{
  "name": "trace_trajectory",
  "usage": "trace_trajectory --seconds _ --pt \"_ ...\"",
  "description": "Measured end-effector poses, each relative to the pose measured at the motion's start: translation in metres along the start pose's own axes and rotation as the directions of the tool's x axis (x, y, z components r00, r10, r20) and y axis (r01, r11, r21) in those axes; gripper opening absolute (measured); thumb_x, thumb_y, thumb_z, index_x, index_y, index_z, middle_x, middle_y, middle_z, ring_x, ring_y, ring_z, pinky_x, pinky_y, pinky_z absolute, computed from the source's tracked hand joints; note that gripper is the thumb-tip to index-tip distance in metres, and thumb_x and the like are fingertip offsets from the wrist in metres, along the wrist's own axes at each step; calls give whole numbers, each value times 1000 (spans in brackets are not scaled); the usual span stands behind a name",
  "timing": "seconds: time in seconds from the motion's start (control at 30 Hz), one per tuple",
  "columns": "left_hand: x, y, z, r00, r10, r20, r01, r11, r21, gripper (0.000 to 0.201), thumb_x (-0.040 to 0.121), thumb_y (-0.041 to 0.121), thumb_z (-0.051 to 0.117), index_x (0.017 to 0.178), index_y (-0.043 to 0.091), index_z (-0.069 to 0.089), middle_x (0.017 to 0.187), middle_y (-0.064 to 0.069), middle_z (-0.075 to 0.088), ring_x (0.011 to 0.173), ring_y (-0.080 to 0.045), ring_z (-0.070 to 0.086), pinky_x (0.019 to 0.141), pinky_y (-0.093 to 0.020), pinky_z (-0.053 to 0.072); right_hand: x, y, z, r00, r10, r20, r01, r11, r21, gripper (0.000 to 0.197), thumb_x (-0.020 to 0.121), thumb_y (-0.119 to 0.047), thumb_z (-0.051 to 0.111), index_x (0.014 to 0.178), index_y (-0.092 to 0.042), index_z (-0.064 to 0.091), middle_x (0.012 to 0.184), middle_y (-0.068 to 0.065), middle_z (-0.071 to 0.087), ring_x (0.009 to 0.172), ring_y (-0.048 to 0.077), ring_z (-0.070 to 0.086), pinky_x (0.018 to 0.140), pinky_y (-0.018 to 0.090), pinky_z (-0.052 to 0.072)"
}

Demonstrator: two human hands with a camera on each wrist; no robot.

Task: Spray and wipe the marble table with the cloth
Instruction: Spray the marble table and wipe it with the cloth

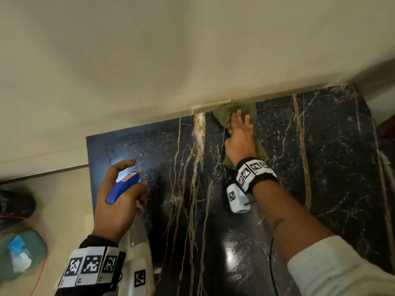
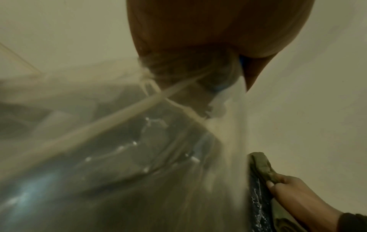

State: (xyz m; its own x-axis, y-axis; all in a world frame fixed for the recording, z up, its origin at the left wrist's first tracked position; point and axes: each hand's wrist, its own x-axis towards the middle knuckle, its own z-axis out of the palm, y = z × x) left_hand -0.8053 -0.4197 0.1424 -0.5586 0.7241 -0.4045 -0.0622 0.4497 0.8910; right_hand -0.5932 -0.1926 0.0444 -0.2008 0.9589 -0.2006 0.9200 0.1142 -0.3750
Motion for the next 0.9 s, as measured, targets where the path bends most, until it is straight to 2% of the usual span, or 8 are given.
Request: trace_trajectory --seconds 0.1,0.23,0.33,0.4,0.5,0.57,0.77,0.9 --pt "-4 -3 1 1000 10 16 -10 1000 16 47 94 -11 58 129 21 59 68 -17 60 58 -24 60 44 -27 50 -8 -32 17 1000 -17 -4 17 1000 1 77 92 -5 53 157 -8 13 166 11 3 152 33 -2 125 47 3" --pt "-11 -2 13 1000 2 27 -3 1000 22 46 95 -10 57 127 22 60 68 -18 59 58 -27 59 45 -30 48 -25 -79 43 958 -263 117 265 964 0 76 92 -5 52 158 -10 13 166 9 2 152 32 -4 124 46 1" --pt "-17 2 19 999 7 31 -8 999 33 46 95 -9 58 128 24 60 67 -19 59 61 -29 59 54 -36 49 -25 -79 44 926 -346 150 347 938 15 75 92 -5 50 158 -10 15 167 7 5 153 29 -2 124 43 2" --pt "-22 4 20 999 17 39 -19 999 39 47 95 -9 58 129 24 60 66 -18 60 61 -31 59 55 -36 49 -21 -62 33 933 -336 128 334 942 34 76 91 -3 52 158 -11 15 167 5 6 153 28 0 125 41 2" --pt "-31 6 16 999 18 37 -19 999 37 47 95 -9 60 129 23 61 63 -14 60 62 -33 59 54 -37 48 -22 -30 15 985 -165 60 159 983 90 76 93 -2 51 158 -13 14 167 5 4 153 28 -1 125 42 1" --pt "-39 5 12 999 16 29 -17 1000 20 48 92 -8 64 127 26 61 61 -12 61 61 -34 59 53 -37 48 -40 -17 10 990 -131 56 125 987 96 77 92 -2 52 158 -14 14 167 4 3 153 27 -2 125 41 -1" --pt "-68 -1 14 997 46 61 -45 999 -18 49 90 -3 69 122 33 62 61 -15 61 60 -33 59 54 -37 50 -153 -13 31 925 -327 192 331 943 10 86 88 0 51 158 -15 4 166 1 -6 152 24 -11 125 43 -2" --pt "-87 -5 18 995 59 80 -54 996 -65 49 94 -11 60 121 29 62 64 -21 59 58 -32 57 54 -33 48 -169 -8 35 918 -333 217 340 940 2 87 86 2 48 159 -15 3 166 -1 -8 152 22 -13 124 39 -6"
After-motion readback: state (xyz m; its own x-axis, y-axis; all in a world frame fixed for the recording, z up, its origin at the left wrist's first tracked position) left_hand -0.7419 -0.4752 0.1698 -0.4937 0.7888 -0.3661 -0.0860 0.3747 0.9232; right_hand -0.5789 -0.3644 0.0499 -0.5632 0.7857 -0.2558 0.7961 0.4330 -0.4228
